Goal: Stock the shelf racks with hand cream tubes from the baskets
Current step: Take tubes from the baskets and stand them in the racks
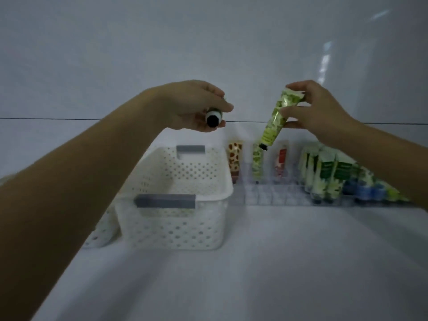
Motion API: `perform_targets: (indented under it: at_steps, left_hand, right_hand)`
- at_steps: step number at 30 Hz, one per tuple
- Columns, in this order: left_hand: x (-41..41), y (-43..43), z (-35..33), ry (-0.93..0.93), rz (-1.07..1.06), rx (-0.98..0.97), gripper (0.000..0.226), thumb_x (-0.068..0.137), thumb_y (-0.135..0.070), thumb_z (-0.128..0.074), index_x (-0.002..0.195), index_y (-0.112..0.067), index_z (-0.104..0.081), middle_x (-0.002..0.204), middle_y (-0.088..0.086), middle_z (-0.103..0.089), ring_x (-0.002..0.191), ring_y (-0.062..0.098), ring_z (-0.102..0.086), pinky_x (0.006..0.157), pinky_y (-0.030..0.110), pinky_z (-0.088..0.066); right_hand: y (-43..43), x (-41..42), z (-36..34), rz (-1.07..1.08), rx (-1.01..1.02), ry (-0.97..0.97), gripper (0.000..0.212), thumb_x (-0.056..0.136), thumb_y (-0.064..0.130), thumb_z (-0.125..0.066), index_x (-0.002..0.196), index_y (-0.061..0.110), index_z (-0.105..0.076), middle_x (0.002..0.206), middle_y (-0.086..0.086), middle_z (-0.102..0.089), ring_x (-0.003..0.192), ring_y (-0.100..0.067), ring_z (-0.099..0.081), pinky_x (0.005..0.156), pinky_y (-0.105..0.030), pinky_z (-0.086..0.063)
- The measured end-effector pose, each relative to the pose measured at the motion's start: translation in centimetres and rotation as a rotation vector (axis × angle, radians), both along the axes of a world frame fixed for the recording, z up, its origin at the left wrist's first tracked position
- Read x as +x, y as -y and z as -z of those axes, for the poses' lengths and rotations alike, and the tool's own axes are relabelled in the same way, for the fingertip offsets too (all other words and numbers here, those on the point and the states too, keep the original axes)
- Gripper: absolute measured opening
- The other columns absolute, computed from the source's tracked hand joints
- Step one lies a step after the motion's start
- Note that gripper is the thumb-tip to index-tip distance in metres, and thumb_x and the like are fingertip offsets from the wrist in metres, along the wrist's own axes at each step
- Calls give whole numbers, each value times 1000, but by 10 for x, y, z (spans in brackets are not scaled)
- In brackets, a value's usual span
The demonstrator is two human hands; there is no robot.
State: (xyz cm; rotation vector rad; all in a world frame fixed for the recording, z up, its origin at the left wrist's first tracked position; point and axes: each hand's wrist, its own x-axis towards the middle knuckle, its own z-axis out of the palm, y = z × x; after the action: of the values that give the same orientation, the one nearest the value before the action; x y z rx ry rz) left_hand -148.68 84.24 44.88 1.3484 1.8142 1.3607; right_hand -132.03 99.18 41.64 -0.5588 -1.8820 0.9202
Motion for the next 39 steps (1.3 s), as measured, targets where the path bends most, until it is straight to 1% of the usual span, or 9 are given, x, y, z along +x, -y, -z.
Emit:
perform_targets:
  at_steps: [5, 7, 11, 16, 18, 23, 27, 35, 39]
  left_hand:
    - [59, -36, 20, 82, -44, -25, 17, 95, -11, -47, 111, -8, -48, 92, 10, -51, 72, 19, -64, 57, 25, -55]
    - [76, -43, 28, 83, -84, -31, 10, 95, -7, -40, 101, -6, -48, 86, 12, -50, 73, 23, -62, 61, 29, -55]
    - [100, -58, 47, 27, -182, 22, 23, 96, -2, -35, 80, -16, -44, 80, 7, -47, 70, 20, -59, 62, 29, -55]
    - [107, -75, 93, 17, -356, 120, 23, 98, -11, -37, 114, -15, -51, 90, 7, -56, 75, 20, -62, 53, 24, -52]
    - [104, -77, 110, 27, -407, 152, 26, 98, -13, -38, 121, -14, -51, 99, 10, -59, 77, 21, -63, 61, 29, -53]
    - [93, -72, 127, 185, -450, 213, 26, 100, -11, -34, 121, -9, -49, 98, 6, -55, 66, 11, -55, 61, 25, -49]
    - [86, -69, 127, 186, -449, 261, 23, 100, -12, -33, 116, -12, -50, 114, 14, -53, 69, 14, -57, 66, 28, -50]
    - [84, -70, 128, 199, -437, 291, 19, 100, -13, -33, 109, -15, -50, 110, 11, -55, 68, 13, -57, 63, 26, -50]
    - [87, -72, 128, 221, -390, 328, 19, 100, -13, -34, 108, -14, -52, 107, 8, -56, 68, 12, -58, 66, 26, -51]
  right_hand:
    - [-32, 24, 21, 27, 43, 89, 23, 87, -4, -55, 101, 15, -51, 103, -5, -55, 87, -16, -56, 75, -23, -53]
    - [-40, 21, 24, 41, 119, 152, 20, 87, 0, -57, 99, 15, -52, 97, -4, -55, 79, -12, -53, 62, -12, -45]
    - [-51, 9, 25, 4, 227, 302, 16, 88, 5, -57, 99, 16, -54, 98, -3, -55, 80, -15, -52, 54, -17, -40]
    - [-64, -5, 29, 5, 369, 446, 22, 89, 7, -54, 111, 9, -55, 116, -8, -55, 96, -20, -51, 73, -27, -42]
    - [-68, -8, 25, 2, 403, 485, 24, 89, 6, -52, 113, 9, -54, 119, -10, -55, 98, -20, -51, 74, -27, -40]
    - [-78, -12, 18, 6, 437, 566, 25, 89, 6, -54, 115, 8, -54, 123, -10, -54, 102, -22, -51, 75, -24, -37]
    - [-81, -16, 17, 3, 438, 571, 26, 90, 5, -53, 115, 10, -54, 125, -10, -53, 109, -23, -51, 76, -25, -38]
    - [-79, -23, 31, 15, 556, 789, 27, 91, 4, -50, 115, 12, -58, 125, -10, -54, 107, -24, -53, 78, -27, -42]
    - [-66, -15, 24, 26, 569, 528, 27, 94, 20, -48, 117, 8, -58, 119, -8, -57, 105, -21, -54, 84, -27, -41]
